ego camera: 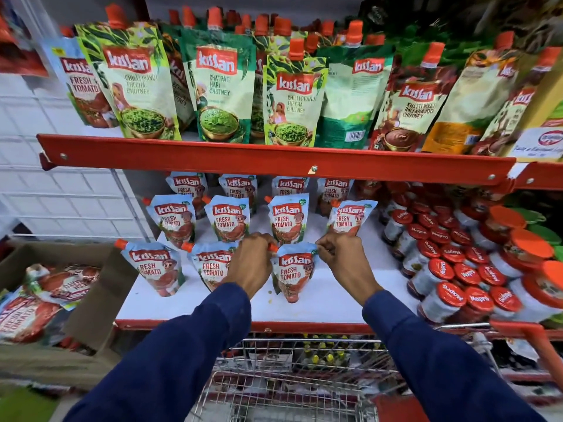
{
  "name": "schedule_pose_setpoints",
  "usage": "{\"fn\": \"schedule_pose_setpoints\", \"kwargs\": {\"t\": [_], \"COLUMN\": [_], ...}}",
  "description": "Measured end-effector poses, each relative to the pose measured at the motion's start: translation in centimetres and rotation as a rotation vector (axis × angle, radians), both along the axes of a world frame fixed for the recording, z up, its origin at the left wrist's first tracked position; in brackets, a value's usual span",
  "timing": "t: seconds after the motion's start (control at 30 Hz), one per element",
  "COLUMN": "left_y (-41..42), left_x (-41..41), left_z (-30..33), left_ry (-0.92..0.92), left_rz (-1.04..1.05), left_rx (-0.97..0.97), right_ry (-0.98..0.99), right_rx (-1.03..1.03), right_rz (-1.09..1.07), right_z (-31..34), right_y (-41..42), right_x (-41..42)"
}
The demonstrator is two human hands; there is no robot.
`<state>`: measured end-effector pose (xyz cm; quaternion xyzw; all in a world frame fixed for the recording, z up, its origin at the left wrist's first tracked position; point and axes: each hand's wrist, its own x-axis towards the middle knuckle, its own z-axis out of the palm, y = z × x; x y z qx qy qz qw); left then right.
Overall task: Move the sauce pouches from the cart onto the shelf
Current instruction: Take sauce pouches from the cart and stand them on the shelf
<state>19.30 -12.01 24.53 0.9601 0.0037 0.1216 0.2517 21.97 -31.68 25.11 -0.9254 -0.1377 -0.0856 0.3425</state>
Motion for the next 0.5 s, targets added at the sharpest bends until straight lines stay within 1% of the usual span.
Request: {"fn": "schedule_pose_setpoints", "kwargs": {"t": [0.23, 0.4, 0.5], "left_y": [0.4, 0.2, 0.4], "left_x": [0.1, -1.1, -2.7], "left_z": [-0.3, 0.8, 1.9], "left_ry": [0.003, 0.105, 0.106], "left_rz": [-0.016, -0.054, -0.095], "left_rx": [-0.044, -0.141, -0.177], "right_ry": [0.007, 0.007, 0.037], "right_rx": [0.023, -0.024, -0.019], "right_rz": [-0.011, -0.004, -0.021], "right_z": [-0.1, 0.2, -0.1], "right_y": [0.1, 0.1, -0.1], "right_x": [0.4, -0.3, -1.3]}}
